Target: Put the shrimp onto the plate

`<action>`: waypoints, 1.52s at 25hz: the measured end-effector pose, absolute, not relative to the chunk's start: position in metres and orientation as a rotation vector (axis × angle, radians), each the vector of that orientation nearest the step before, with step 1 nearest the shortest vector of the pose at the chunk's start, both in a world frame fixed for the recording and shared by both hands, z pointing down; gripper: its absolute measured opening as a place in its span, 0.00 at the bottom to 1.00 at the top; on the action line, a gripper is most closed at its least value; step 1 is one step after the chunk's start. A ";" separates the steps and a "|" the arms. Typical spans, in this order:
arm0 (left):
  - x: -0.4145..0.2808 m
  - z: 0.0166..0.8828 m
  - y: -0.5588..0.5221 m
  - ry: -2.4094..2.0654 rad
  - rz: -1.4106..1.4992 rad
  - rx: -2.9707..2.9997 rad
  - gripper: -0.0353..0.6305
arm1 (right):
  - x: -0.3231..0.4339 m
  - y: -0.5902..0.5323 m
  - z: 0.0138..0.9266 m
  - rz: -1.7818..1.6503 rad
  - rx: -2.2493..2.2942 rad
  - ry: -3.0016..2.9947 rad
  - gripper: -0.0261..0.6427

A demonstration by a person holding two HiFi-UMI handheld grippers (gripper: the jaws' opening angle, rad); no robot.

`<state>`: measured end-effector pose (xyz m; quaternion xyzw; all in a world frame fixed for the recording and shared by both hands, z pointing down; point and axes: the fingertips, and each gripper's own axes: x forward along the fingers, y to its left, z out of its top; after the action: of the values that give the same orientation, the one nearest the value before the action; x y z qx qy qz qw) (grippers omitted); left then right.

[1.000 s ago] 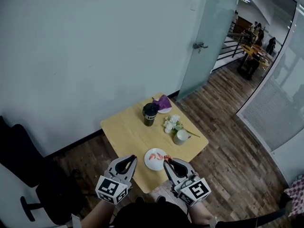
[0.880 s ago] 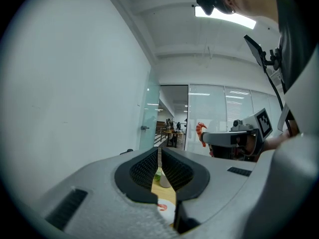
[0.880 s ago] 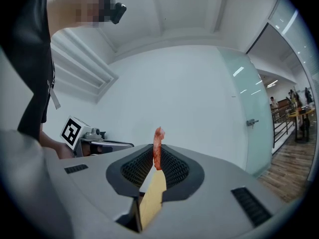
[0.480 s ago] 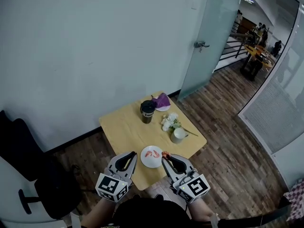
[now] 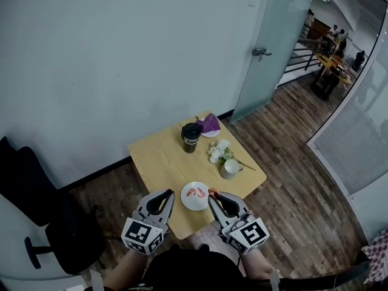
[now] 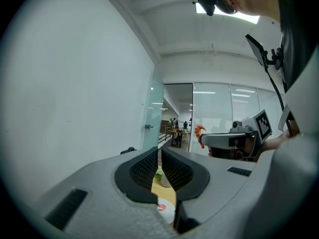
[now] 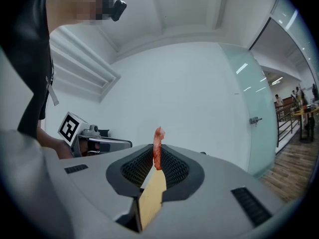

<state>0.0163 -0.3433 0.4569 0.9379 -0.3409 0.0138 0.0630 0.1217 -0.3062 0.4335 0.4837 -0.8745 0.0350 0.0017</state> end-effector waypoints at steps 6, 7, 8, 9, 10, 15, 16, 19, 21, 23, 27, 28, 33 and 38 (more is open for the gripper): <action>0.015 0.464 -0.347 -1.028 0.058 2.808 0.09 | 0.119 -0.319 0.458 0.163 1.461 -2.711 0.11; 0.015 0.464 -0.348 -1.027 0.059 2.805 0.09 | 0.118 -0.322 0.460 0.176 1.453 -2.708 0.11; 0.015 0.464 -0.350 -1.030 0.060 2.804 0.09 | 0.117 -0.324 0.462 0.188 1.446 -2.706 0.11; 0.014 0.465 -0.350 -1.033 0.059 2.804 0.09 | 0.117 -0.326 0.464 0.198 1.438 -2.702 0.11; 0.014 0.465 -0.351 -1.035 0.058 2.803 0.09 | 0.117 -0.328 0.468 0.205 1.428 -2.695 0.11; 0.010 0.471 -0.358 -1.061 0.064 2.780 0.09 | 0.119 -0.342 0.497 0.224 1.353 -2.643 0.11; 0.010 0.472 -0.359 -1.063 0.070 2.777 0.09 | 0.120 -0.345 0.505 0.233 1.334 -2.626 0.11; 0.009 0.474 -0.362 -1.071 0.080 2.769 0.09 | 0.121 -0.356 0.535 0.261 1.273 -2.566 0.11; 0.008 0.475 -0.364 -1.082 0.084 2.762 0.09 | 0.120 -0.363 0.559 0.282 1.215 -2.521 0.11; 0.007 0.476 -0.365 -1.090 0.093 2.754 0.09 | 0.116 -0.368 0.585 0.310 1.152 -2.468 0.11; 0.006 0.478 -0.367 -1.100 0.102 2.746 0.09 | 0.111 -0.374 0.642 0.370 1.046 -2.345 0.11; 0.007 0.479 -0.367 -1.103 0.106 2.744 0.09 | 0.110 -0.375 0.655 0.386 1.018 -2.319 0.11; 0.002 0.482 -0.367 -1.130 0.123 2.727 0.09 | 0.107 -0.374 0.713 0.448 0.901 -2.210 0.11; -0.003 0.488 -0.367 -1.159 0.146 2.701 0.09 | 0.110 -0.372 0.749 0.467 0.835 -2.138 0.11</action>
<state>-0.0032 -0.3670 0.4877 0.9133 -0.3918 0.0492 0.0992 0.1101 -0.3718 0.7486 0.3282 -0.8410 0.1838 0.3890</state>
